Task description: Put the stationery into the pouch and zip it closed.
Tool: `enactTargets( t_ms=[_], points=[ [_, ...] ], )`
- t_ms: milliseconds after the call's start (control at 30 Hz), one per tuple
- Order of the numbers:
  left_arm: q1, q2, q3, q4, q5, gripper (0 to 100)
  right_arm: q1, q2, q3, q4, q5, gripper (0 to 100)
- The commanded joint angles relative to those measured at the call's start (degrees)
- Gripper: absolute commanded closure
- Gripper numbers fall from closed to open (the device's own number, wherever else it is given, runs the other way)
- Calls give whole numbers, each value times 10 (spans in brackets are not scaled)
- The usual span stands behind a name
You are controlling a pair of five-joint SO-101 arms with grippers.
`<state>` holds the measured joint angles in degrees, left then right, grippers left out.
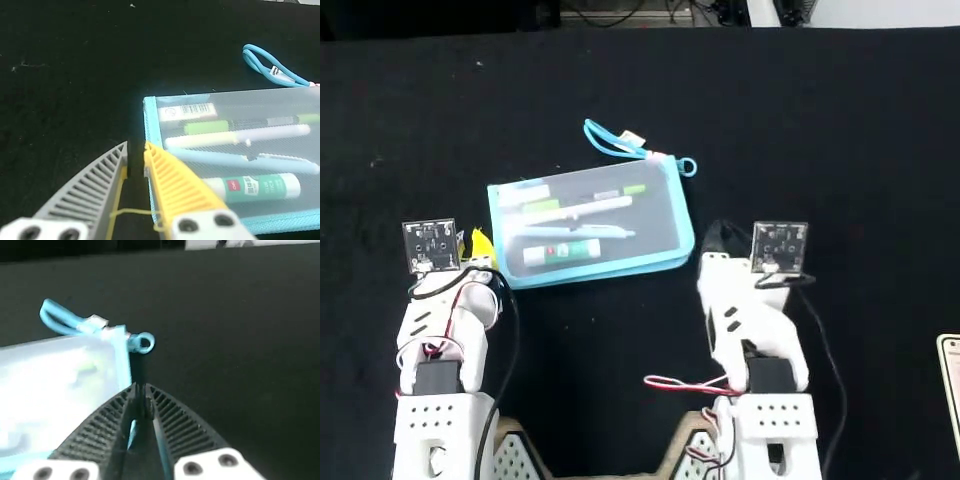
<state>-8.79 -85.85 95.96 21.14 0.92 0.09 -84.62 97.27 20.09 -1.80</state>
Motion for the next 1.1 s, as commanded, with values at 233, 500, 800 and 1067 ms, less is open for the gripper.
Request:
enactTargets(
  t_ms=[233, 500, 800, 1067],
  points=[
    [-5, -8, 9, -15, 2, 932, 14, -82, 0, 88, 2, 984],
    [-5, -8, 8, -15, 2, 934, 13, -105, 0, 125, 4, 983],
    [-5, -8, 7, -15, 2, 934, 13, -102, 0, 185, 4, 983],
    [-5, -8, 9, -15, 2, 932, 16, -107, 0, 284, 4, 983]
  ],
)
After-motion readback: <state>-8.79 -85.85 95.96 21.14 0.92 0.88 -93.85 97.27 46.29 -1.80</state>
